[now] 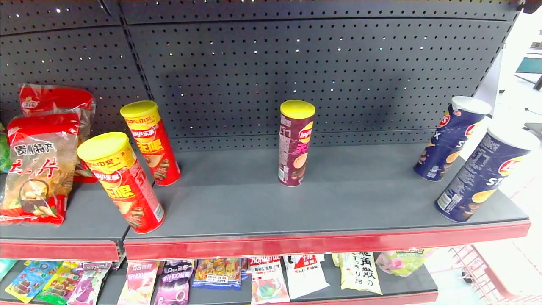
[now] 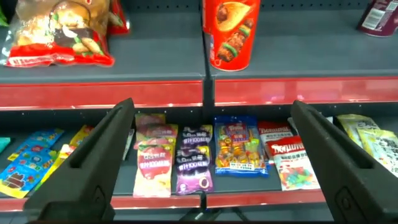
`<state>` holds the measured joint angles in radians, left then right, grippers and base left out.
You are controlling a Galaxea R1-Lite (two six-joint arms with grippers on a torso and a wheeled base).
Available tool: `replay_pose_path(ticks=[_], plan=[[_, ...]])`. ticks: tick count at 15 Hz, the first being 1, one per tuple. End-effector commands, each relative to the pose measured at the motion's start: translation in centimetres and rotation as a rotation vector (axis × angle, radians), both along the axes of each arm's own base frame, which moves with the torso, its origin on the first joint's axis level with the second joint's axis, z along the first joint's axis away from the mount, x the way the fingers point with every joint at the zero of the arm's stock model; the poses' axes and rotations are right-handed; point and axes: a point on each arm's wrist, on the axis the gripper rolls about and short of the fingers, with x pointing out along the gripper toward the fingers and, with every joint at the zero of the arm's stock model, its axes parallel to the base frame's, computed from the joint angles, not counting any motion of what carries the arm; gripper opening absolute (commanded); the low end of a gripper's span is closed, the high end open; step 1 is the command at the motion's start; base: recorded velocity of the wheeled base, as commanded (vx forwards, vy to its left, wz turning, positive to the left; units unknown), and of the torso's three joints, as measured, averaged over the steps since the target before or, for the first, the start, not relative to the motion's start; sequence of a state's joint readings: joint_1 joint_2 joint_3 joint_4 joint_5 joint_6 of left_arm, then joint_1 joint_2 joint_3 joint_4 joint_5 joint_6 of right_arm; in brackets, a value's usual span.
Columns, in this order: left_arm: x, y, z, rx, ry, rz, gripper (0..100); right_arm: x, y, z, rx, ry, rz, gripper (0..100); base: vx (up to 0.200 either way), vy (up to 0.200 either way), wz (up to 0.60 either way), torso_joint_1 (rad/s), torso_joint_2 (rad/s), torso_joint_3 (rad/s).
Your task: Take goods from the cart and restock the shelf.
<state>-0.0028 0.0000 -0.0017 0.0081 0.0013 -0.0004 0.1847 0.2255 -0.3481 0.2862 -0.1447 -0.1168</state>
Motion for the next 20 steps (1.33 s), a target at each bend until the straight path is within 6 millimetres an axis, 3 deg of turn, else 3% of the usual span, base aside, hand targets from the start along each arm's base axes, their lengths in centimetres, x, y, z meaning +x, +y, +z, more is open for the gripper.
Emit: replay_pose_path(ticks=[1,6,7,8,10,11,12,15,18,20], plan=[[0.2,0.0,0.0,0.000,0.030,-0.002,100,-0.7,-0.1,-0.4,0.008,-0.046,0.006,0,0.000,0.000,0.00,0.000,0.00,0.000],[0.3,-0.2,0.1,0.052,0.032,-0.118,100,-1.2,-0.2,-1.8,0.010,-0.078,0.028,0,0.000,0.000,0.00,0.000,0.00,0.000],[-0.1,-0.3,4.4,-0.009,-0.067,-0.183,100,-1.1,-0.1,-2.0,0.011,-0.070,0.043,0,0.000,0.000,0.00,0.000,0.00,0.000],[1.7,-0.4,11.6,-0.137,-0.049,-0.237,100,-1.1,-0.1,-2.0,0.011,-0.070,0.050,0,0.000,0.000,0.00,0.000,0.00,0.000],[3.3,-0.6,19.4,-0.202,-0.125,-0.315,100,-1.0,-0.1,-2.3,0.009,-0.058,0.053,0,0.000,0.000,0.00,0.000,0.00,0.000],[4.3,-1.1,20.1,-0.071,-0.112,-0.494,100,-0.9,-0.1,-2.6,0.007,-0.044,0.051,0,0.000,0.000,0.00,0.000,0.00,0.000],[5.0,-1.5,19.2,0.021,-0.078,-0.630,100,-0.9,-0.1,-2.7,0.006,-0.041,0.050,0,0.000,0.000,0.00,0.000,0.00,0.000],[9.3,-2.6,19.0,0.056,0.028,-0.773,100,-0.4,0.0,-2.8,-0.021,-0.005,0.050,0,0.000,0.000,0.00,0.000,0.00,0.000],[13.8,-5.8,17.4,0.155,0.137,-0.939,100,-0.2,0.0,-3.5,-0.024,0.023,0.055,0,0.000,0.000,0.00,0.000,0.00,0.000],[17.8,-9.5,16.4,0.219,0.145,-0.950,100,-0.1,0.0,-3.5,-0.021,0.031,0.054,0,0.000,0.000,0.00,0.000,0.00,0.000]])
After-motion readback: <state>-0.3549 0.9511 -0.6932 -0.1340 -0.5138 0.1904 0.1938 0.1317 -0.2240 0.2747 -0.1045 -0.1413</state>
